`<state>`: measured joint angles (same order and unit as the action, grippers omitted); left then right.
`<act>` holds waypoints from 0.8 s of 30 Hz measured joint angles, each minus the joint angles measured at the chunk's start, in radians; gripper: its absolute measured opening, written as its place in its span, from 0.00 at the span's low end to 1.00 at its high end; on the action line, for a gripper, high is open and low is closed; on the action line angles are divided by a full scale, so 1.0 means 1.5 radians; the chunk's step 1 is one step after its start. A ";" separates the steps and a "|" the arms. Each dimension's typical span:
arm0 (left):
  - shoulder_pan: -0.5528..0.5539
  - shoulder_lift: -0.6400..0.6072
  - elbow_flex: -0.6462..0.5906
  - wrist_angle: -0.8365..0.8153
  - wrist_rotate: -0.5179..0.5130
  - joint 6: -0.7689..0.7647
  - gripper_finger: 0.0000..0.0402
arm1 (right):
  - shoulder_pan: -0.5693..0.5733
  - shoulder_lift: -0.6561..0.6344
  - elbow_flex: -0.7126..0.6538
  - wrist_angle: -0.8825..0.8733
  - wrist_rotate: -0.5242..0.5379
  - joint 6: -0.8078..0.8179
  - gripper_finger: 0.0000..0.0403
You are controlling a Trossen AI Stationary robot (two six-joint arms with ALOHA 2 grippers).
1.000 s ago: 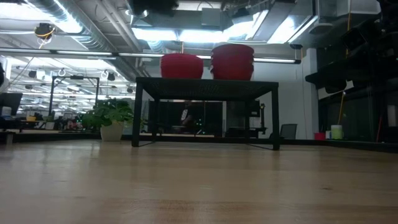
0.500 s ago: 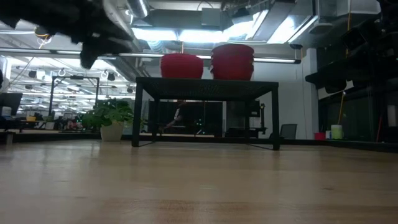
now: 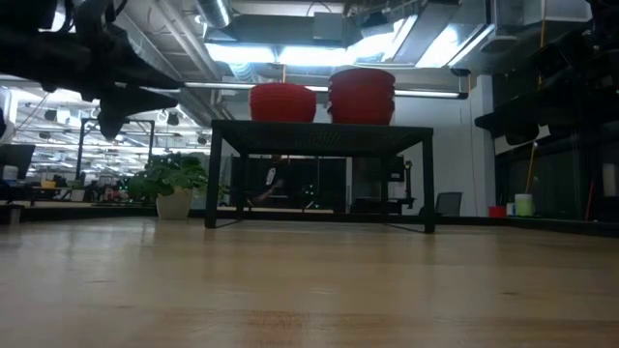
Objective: Pick & Place Mini bowls
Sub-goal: Return to Home Position
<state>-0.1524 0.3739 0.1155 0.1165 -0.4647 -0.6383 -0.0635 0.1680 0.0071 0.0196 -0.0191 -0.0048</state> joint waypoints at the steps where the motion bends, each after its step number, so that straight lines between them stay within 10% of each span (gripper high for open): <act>1: 0.000 -0.009 -0.005 0.000 -0.007 0.011 0.33 | 0.000 0.000 0.000 0.000 0.000 0.000 0.59; 24: 0.072 -0.225 -0.027 -0.184 -0.007 0.163 0.33 | 0.000 0.000 0.000 0.000 0.000 0.000 0.59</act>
<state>-0.0440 0.0371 0.0750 -0.1591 -0.4746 -0.3940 -0.0635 0.1679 0.0071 0.0196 -0.0191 -0.0049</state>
